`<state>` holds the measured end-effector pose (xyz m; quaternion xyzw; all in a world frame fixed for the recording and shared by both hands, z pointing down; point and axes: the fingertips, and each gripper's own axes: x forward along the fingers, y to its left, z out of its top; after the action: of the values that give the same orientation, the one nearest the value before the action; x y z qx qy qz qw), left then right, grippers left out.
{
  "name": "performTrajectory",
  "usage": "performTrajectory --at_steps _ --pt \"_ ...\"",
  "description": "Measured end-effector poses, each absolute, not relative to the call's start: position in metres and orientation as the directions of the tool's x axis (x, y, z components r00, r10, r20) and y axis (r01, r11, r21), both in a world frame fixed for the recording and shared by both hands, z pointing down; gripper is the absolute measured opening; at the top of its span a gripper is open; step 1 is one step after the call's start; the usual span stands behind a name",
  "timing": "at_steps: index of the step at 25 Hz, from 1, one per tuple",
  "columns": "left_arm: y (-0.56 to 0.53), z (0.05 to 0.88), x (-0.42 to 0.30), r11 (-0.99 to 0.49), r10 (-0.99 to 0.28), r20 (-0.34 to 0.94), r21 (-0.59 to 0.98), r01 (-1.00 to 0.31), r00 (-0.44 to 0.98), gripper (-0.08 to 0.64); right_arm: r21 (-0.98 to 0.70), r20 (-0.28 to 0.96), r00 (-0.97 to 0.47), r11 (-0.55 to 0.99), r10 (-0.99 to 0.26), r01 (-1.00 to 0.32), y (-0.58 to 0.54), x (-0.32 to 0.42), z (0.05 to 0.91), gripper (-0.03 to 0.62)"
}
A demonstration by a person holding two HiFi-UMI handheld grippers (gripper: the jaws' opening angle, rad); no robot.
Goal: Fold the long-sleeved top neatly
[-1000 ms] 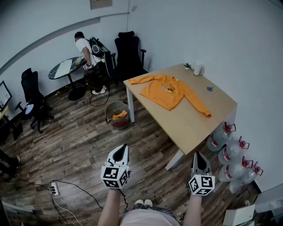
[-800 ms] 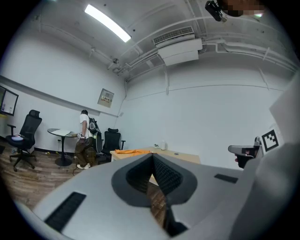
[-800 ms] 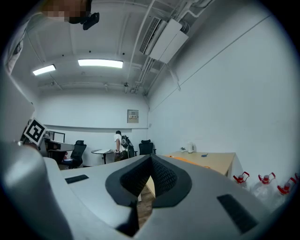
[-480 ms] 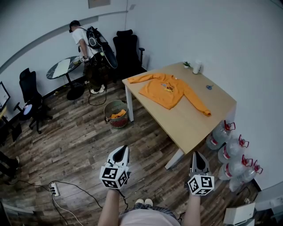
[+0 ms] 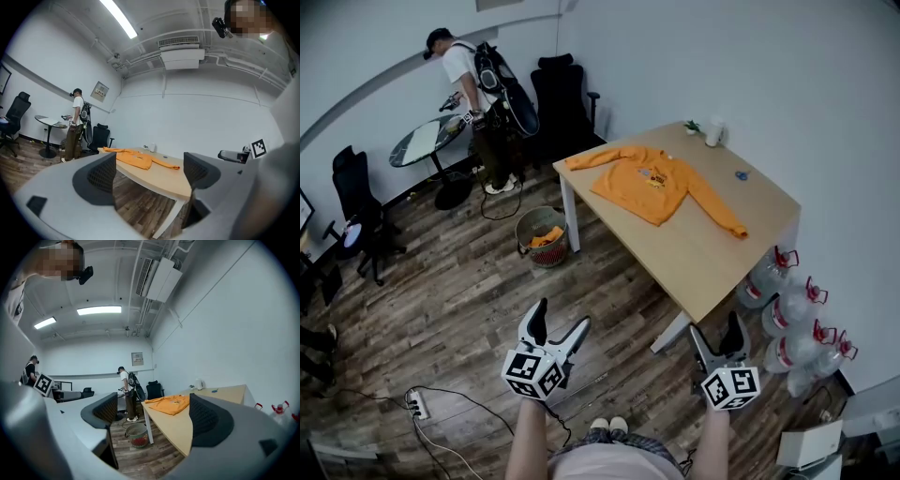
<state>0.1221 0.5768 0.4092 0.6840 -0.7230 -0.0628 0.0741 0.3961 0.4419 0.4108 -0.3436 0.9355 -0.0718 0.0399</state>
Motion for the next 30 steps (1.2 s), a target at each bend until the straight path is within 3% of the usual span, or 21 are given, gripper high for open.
performTrajectory --at_steps 18,30 --pt "0.500 0.433 0.037 0.073 -0.997 0.026 0.194 -0.978 -0.069 0.442 -0.166 -0.024 -0.727 0.720 -0.686 -0.674 0.352 0.333 0.429 0.459" --pt "0.266 0.432 -0.096 0.018 -0.999 0.043 0.141 -0.990 -0.012 0.440 -0.197 0.008 -0.670 0.655 -0.743 -0.729 0.129 0.207 0.448 0.454"
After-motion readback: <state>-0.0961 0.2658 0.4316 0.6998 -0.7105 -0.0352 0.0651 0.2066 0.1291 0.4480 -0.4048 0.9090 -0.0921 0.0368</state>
